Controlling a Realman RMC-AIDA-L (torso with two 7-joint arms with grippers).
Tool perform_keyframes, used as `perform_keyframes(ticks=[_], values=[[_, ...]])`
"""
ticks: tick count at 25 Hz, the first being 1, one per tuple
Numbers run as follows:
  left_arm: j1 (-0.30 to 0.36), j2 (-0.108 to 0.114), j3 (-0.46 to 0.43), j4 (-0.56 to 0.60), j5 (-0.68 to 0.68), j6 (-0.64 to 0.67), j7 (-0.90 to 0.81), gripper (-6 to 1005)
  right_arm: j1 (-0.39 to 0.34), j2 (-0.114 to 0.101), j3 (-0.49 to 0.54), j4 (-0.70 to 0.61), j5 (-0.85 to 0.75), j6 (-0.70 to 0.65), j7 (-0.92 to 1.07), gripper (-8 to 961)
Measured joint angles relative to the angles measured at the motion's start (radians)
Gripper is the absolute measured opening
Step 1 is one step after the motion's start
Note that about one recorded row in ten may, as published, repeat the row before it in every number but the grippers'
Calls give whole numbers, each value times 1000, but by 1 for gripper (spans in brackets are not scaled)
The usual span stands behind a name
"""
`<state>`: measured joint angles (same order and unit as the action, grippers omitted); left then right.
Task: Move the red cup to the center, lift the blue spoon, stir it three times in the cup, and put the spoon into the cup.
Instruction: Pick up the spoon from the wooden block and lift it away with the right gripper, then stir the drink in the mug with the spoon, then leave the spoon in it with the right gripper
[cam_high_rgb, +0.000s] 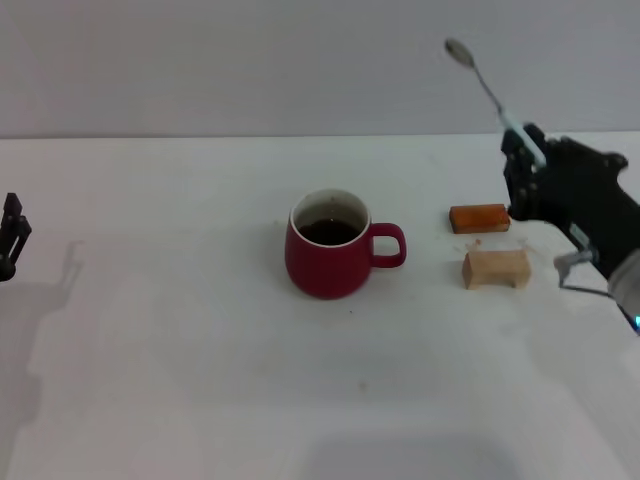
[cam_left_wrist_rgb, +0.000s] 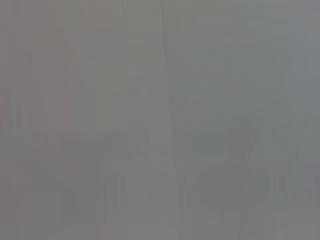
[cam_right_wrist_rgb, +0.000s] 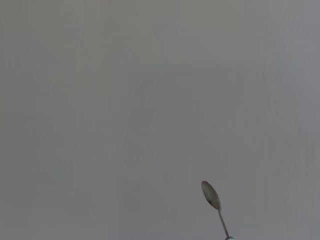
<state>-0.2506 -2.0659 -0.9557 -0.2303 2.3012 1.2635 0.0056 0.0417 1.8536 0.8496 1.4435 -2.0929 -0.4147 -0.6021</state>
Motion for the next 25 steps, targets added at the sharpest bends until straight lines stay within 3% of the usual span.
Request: perform_keyframes(ticks=[5, 7, 12, 14, 16, 18, 25], values=[[-2, 0, 0, 4, 0, -2, 4, 845, -65, 165, 261, 154, -3, 398, -199, 125], [-5, 0, 0, 10, 0, -10, 6, 845, -60, 220, 356, 211, -35, 594, -247, 125], [-10, -1, -25, 19, 0, -25, 8, 845, 8, 213, 432, 262, -101, 772, -155, 126], [-12, -1, -51, 25, -1, -28, 10, 845, 69, 216, 524, 323, -216, 969, -28, 126], [-11, -1, -61, 25, 0, -28, 10, 844, 85, 216, 540, 343, -254, 1025, 10, 125], [-8, -3, -76, 22, 0, -27, 10, 844, 133, 217, 600, 430, -354, 1223, 115, 125], [-7, -5, -75, 15, 0, -31, 8, 844, 223, 217, 692, 492, -385, 1475, 192, 126]])
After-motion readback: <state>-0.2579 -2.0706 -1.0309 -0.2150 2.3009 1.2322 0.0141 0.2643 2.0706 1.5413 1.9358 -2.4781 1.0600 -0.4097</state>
